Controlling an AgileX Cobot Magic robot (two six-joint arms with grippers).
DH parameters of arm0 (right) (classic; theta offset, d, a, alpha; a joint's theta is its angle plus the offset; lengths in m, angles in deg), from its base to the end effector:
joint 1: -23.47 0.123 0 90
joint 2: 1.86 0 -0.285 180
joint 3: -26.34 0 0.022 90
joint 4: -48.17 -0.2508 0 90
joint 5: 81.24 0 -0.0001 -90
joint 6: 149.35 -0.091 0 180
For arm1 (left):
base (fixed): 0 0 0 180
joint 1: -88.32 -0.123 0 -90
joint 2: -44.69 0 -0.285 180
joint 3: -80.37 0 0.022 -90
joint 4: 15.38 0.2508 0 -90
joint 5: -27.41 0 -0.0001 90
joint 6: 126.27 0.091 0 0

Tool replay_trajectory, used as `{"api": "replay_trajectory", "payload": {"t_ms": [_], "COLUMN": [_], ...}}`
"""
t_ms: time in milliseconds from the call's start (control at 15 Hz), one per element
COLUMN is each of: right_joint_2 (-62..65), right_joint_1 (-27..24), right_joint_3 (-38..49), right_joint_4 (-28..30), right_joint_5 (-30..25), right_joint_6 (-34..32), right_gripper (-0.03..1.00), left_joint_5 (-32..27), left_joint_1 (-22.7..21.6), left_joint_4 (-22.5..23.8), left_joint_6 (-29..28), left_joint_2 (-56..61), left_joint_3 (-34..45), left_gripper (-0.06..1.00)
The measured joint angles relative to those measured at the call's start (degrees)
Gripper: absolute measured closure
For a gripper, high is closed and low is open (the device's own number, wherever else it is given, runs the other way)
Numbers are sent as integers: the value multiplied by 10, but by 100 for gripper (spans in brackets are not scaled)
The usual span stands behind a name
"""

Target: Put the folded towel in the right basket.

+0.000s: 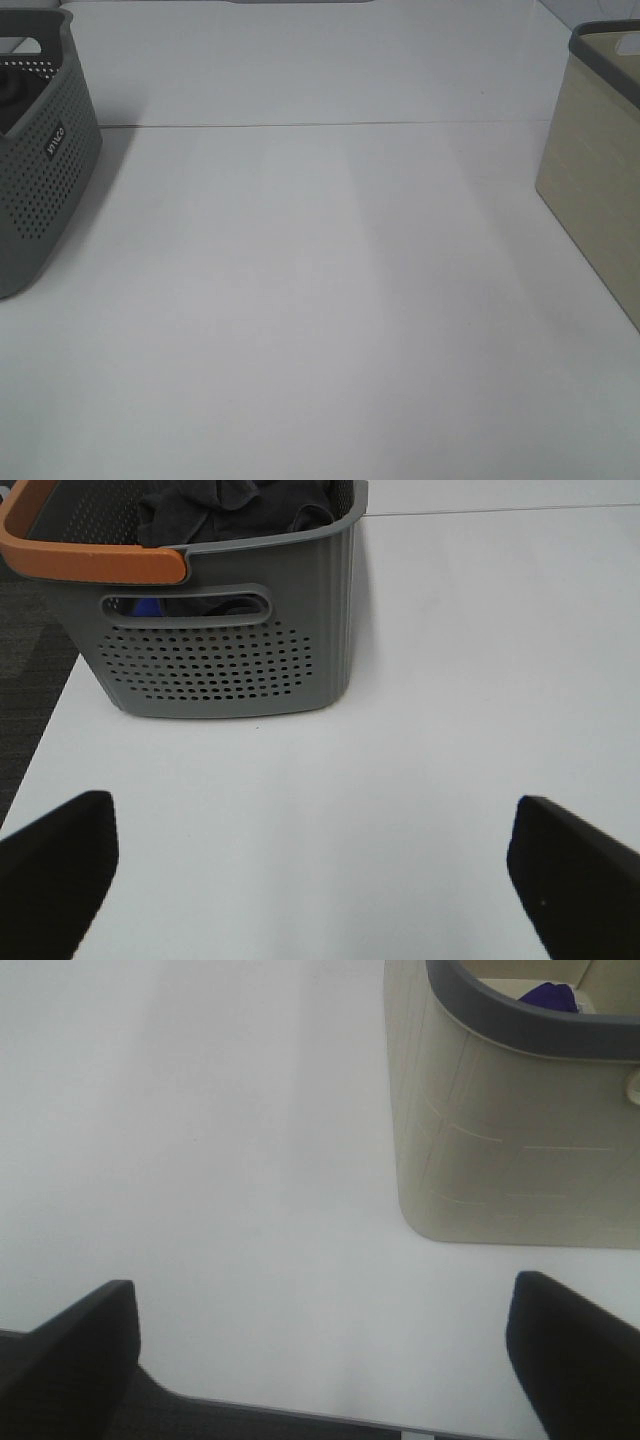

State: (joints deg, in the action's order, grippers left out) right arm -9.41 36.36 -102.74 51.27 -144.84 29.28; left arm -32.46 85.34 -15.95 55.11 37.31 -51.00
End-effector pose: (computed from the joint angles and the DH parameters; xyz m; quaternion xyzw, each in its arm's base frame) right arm -0.0022 -0.0050 0.2621 -0.0866 0.8703 0.0333 0.4837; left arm -0.0051 -0.0011 0.2783 -0.0117 0.8474 0.0152 0.5306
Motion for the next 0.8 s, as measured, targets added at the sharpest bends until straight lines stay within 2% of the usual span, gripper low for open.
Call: {"api": "replay_trajectory", "payload": {"t_ms": [400, 533, 600, 800], "right_joint_2": [0, 0, 0, 0], "right_joint_1": [-11, -64, -129, -142], "right_joint_3": [0, 1, 1, 1], "right_joint_4": [-1, -7, -7, -11], "right_joint_5": [4, 3, 4, 4], "right_joint_6": [7, 7, 7, 7], "right_gripper": [1, 1, 1, 1], "left_joint_5": [0, 0, 0, 0], "left_joint_1": [0, 0, 0, 0], "left_joint_4": [0, 0, 0, 0], "left_joint_6": [0, 0, 0, 0], "left_joint_2": [0, 0, 0, 0], "left_joint_3": [0, 0, 0, 0], "left_gripper": [-5, -5, -5, -5]}}
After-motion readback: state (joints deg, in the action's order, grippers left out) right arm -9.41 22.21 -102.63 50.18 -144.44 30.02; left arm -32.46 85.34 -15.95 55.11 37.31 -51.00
